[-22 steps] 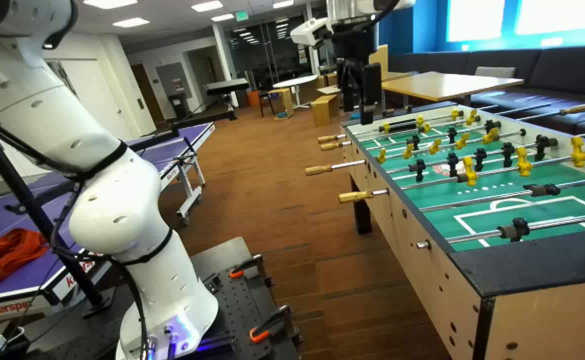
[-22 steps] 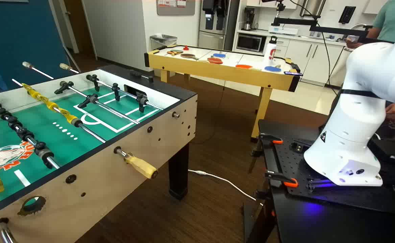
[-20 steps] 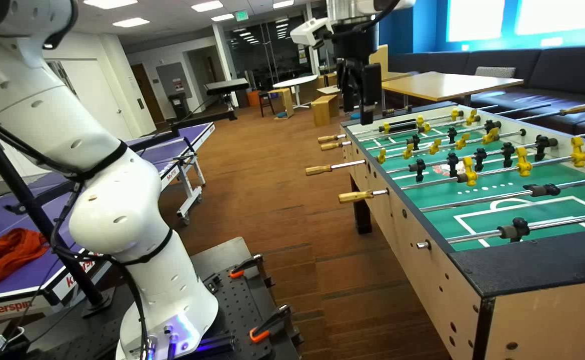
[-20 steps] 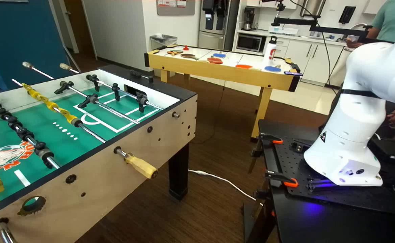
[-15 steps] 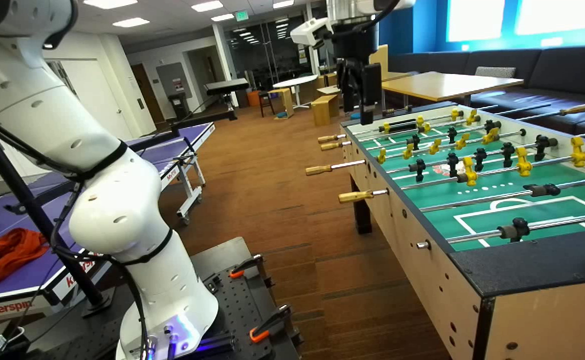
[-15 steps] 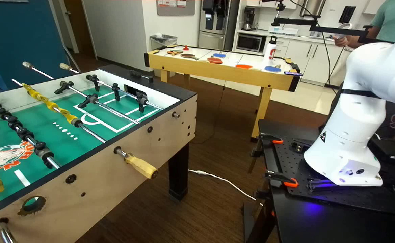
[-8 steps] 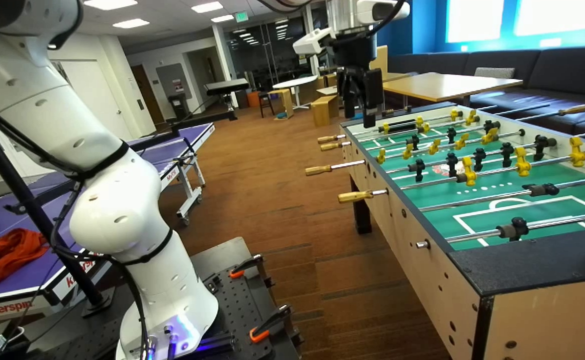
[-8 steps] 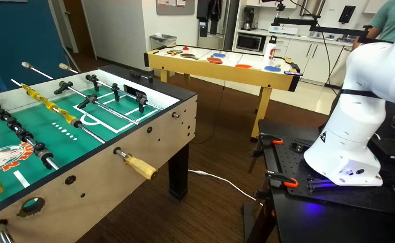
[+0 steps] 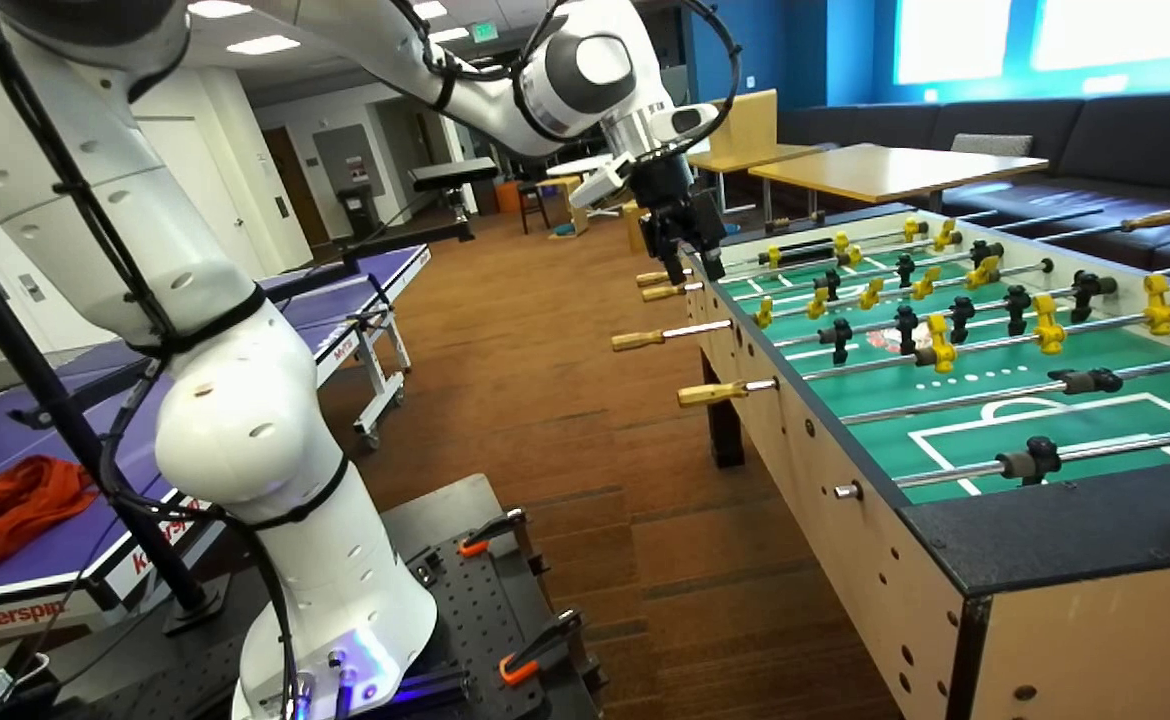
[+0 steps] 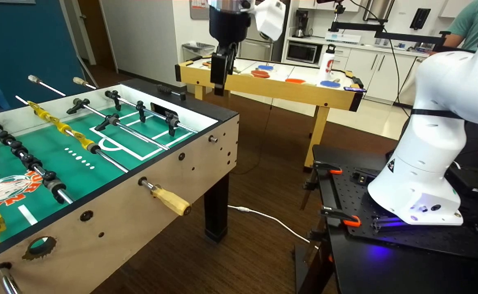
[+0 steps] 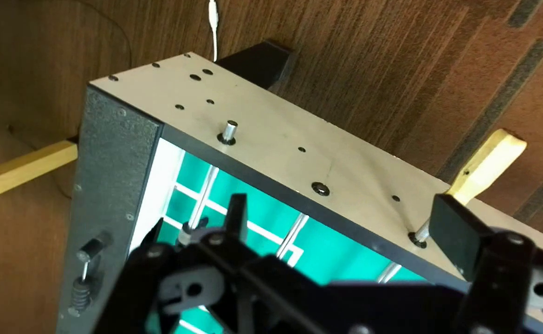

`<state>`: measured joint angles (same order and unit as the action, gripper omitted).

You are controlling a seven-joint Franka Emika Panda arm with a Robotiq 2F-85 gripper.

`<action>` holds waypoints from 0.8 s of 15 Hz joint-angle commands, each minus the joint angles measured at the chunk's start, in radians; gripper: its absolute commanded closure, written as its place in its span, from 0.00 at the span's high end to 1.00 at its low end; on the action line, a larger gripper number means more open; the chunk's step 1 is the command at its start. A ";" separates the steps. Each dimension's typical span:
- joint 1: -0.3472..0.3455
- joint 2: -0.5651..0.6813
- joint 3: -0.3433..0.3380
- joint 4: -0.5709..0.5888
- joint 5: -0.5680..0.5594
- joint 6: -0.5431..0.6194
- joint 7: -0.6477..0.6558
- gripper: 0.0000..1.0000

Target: Rotate the third rod forward

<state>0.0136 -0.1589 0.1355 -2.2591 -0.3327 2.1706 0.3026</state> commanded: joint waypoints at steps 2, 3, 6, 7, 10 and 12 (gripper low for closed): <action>0.048 -0.004 0.052 -0.077 -0.152 0.046 0.088 1.00; 0.049 0.015 0.041 -0.047 -0.120 0.029 0.080 1.00; 0.059 0.014 0.048 -0.061 -0.133 0.029 0.081 1.00; 0.058 0.014 0.047 -0.061 -0.133 0.029 0.081 1.00; 0.070 0.025 0.081 -0.067 -0.215 0.012 0.145 1.00; 0.090 0.033 0.122 -0.092 -0.343 0.002 0.235 1.00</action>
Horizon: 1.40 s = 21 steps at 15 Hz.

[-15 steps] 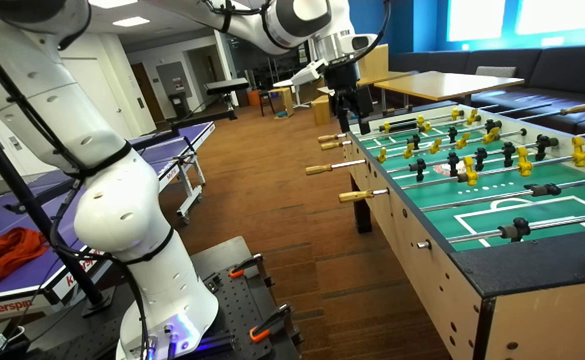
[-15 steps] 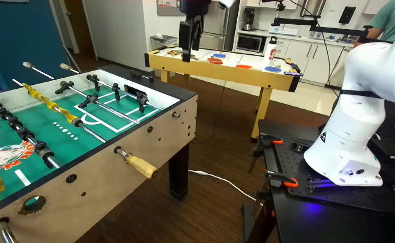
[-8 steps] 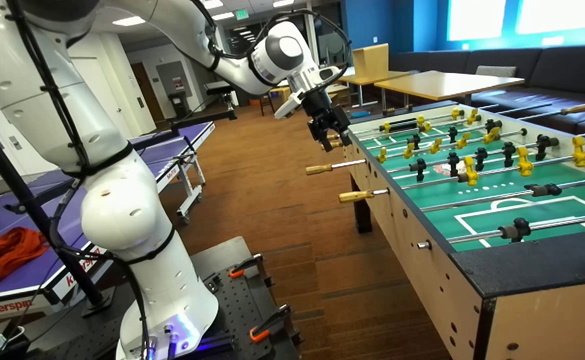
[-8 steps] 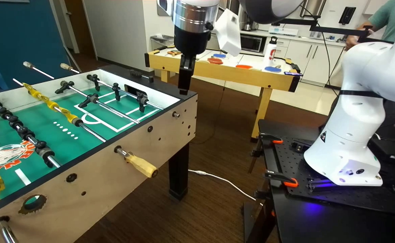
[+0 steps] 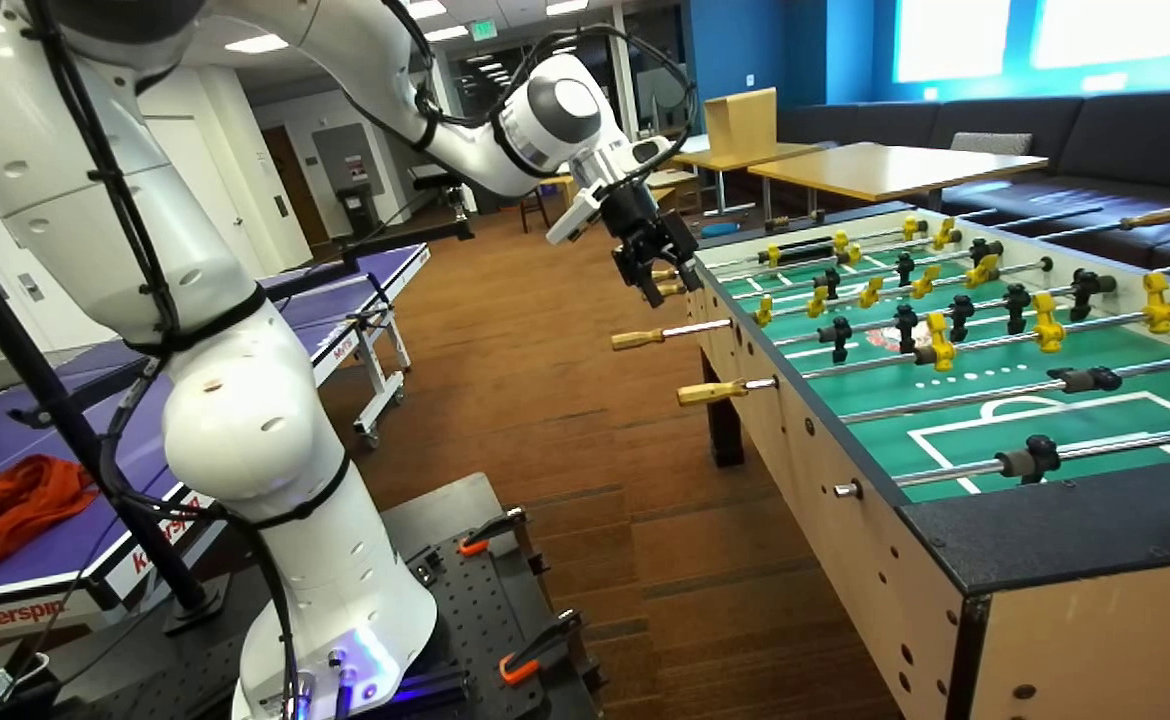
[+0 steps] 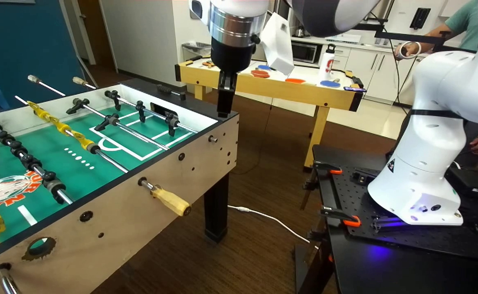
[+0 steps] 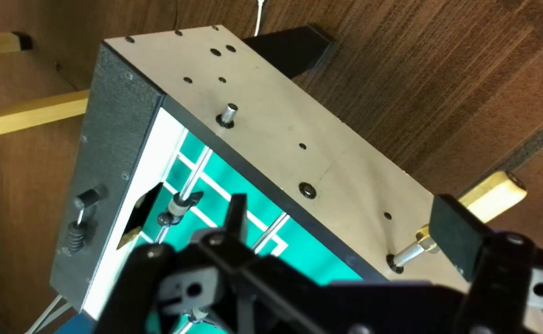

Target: Rotate the third rod forward

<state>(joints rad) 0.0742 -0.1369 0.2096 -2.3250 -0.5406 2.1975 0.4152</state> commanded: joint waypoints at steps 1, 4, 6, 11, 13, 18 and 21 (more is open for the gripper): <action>0.044 0.016 0.064 -0.045 -0.188 -0.020 0.173 1.00; 0.100 0.059 0.116 -0.081 -0.354 -0.042 0.362 1.00; 0.132 0.109 0.130 -0.102 -0.482 -0.033 0.522 1.00; 0.187 0.289 0.104 -0.105 -0.880 -0.047 0.899 1.00; 0.199 0.373 0.093 -0.085 -0.998 -0.077 0.964 1.00; 0.192 0.432 0.101 -0.088 -1.056 -0.105 0.945 1.00; 0.198 0.449 0.102 -0.070 -1.060 -0.111 0.945 1.00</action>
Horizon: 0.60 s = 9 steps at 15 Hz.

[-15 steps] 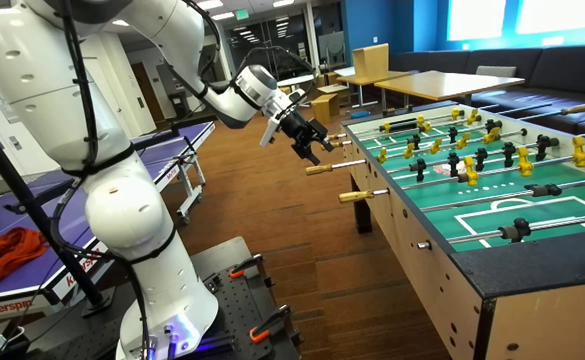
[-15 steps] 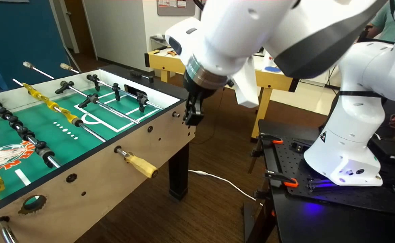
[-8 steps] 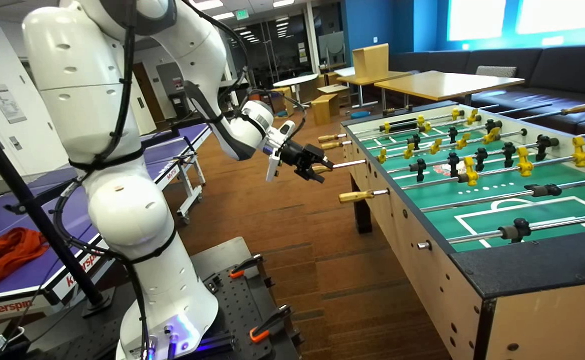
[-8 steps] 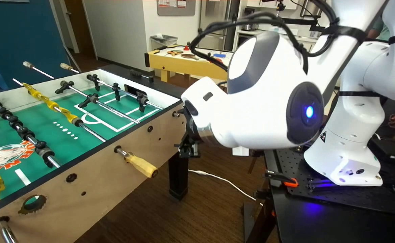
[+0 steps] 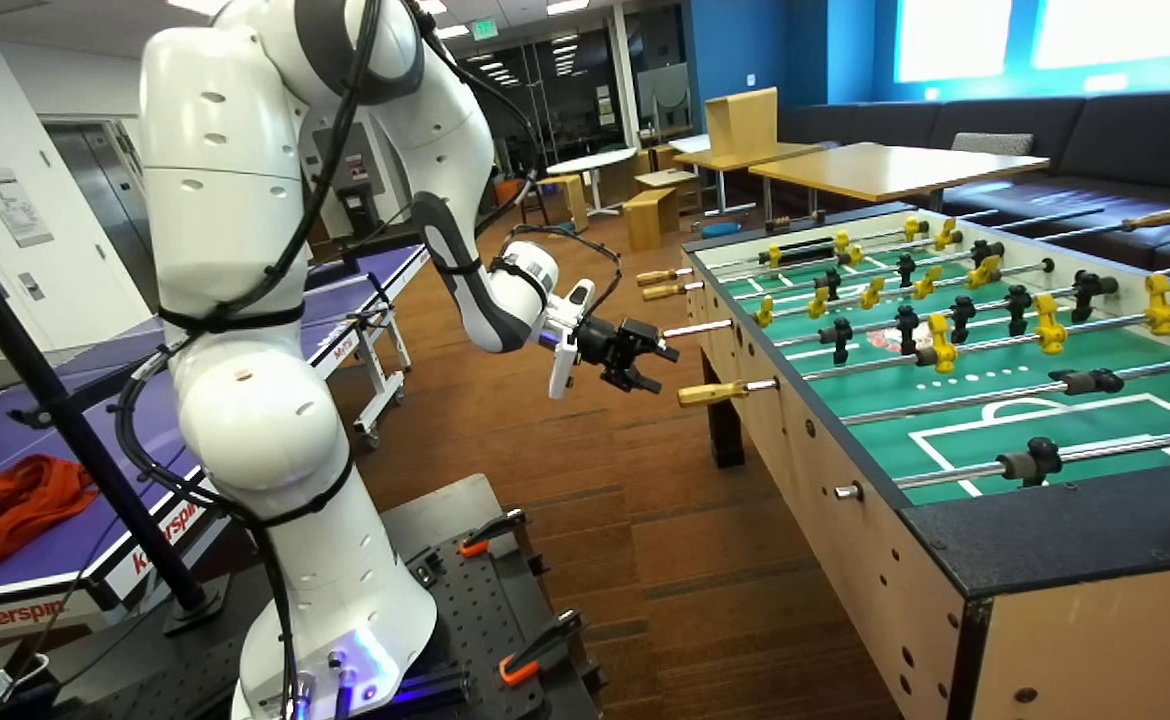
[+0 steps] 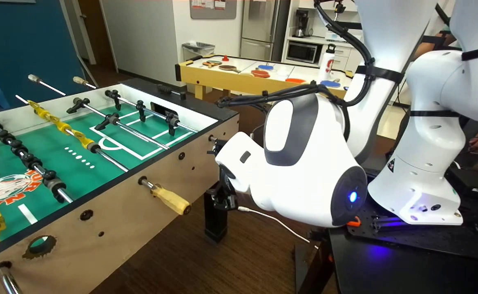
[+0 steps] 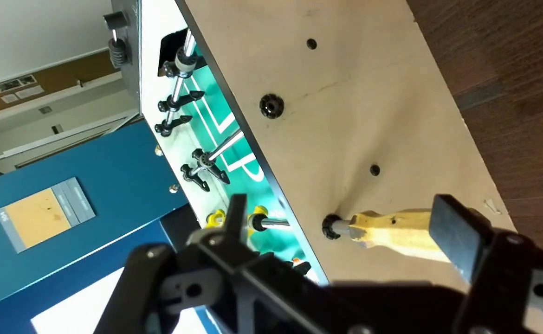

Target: Rotate the third rod forward

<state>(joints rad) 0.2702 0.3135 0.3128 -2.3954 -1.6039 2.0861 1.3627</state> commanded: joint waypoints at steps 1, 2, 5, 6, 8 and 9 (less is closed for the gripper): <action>0.011 0.020 -0.001 0.016 -0.006 -0.019 -0.017 1.00; 0.030 0.052 -0.001 0.035 -0.024 -0.061 -0.033 1.00; 0.063 0.112 0.004 0.064 -0.106 -0.115 -0.038 1.00; 0.077 0.139 0.006 0.077 -0.114 -0.152 -0.049 1.00; 0.110 0.193 0.009 0.105 -0.125 -0.242 -0.072 1.00; 0.126 0.220 0.009 0.120 -0.128 -0.289 -0.083 1.00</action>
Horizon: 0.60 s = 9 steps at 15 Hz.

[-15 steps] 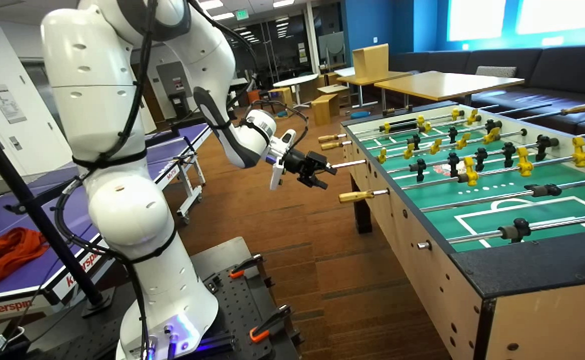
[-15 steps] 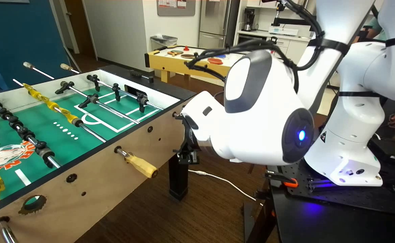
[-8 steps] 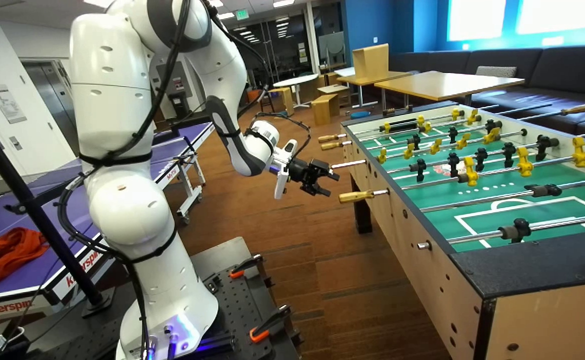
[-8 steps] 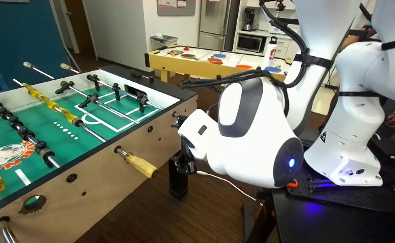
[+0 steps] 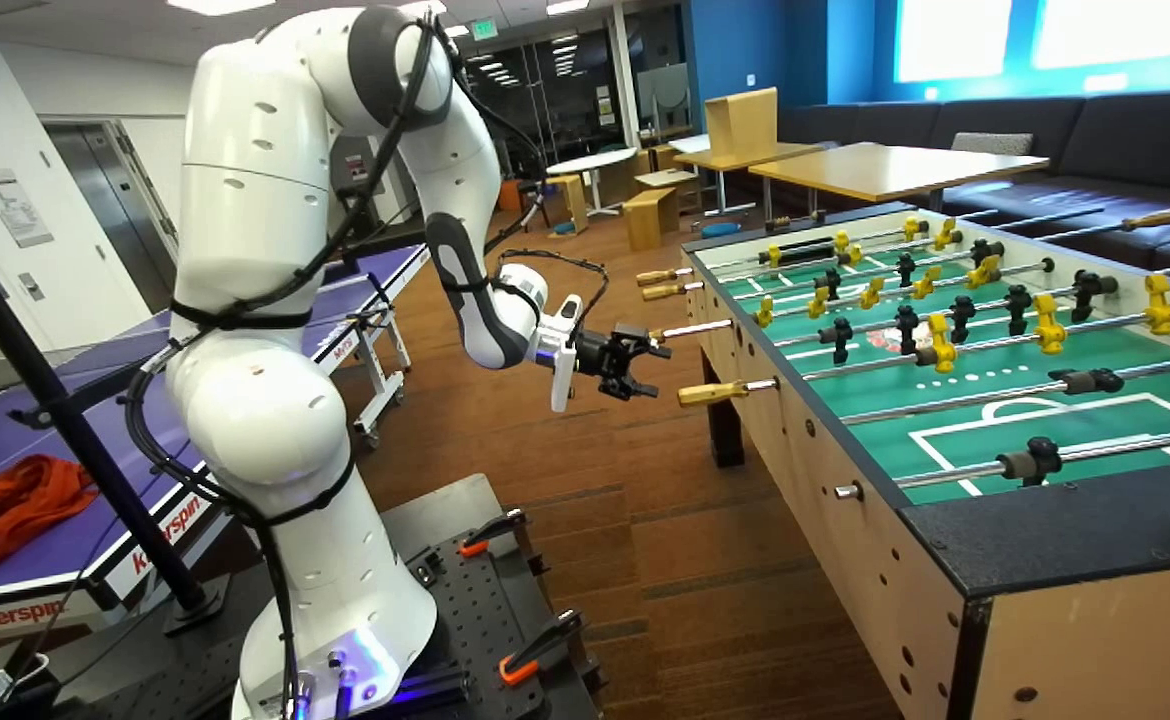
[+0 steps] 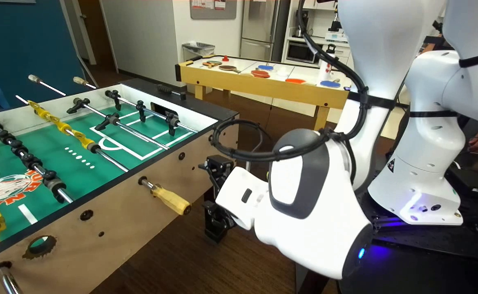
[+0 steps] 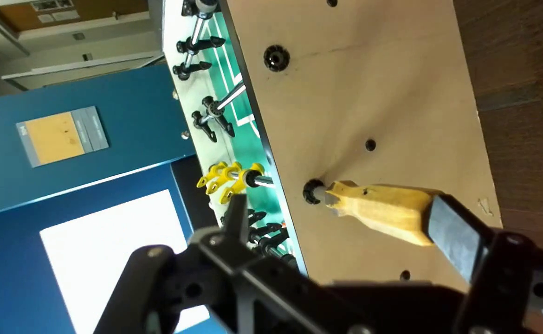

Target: Rotate the third rod forward

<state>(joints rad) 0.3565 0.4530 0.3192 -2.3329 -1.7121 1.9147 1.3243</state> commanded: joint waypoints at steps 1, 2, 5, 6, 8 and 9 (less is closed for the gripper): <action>0.055 0.111 0.003 0.074 -0.025 -0.162 -0.051 1.00; 0.070 0.137 0.003 0.088 -0.035 -0.202 -0.049 1.00; 0.099 0.212 -0.002 0.120 -0.098 -0.302 0.005 1.00; 0.105 0.233 -0.001 0.127 -0.119 -0.334 0.026 1.00; 0.113 0.295 -0.001 0.151 -0.154 -0.399 0.077 1.00; 0.111 0.321 0.003 0.161 -0.167 -0.414 0.084 1.00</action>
<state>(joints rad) 0.4581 0.6928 0.3201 -2.2168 -1.8383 1.5779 1.3649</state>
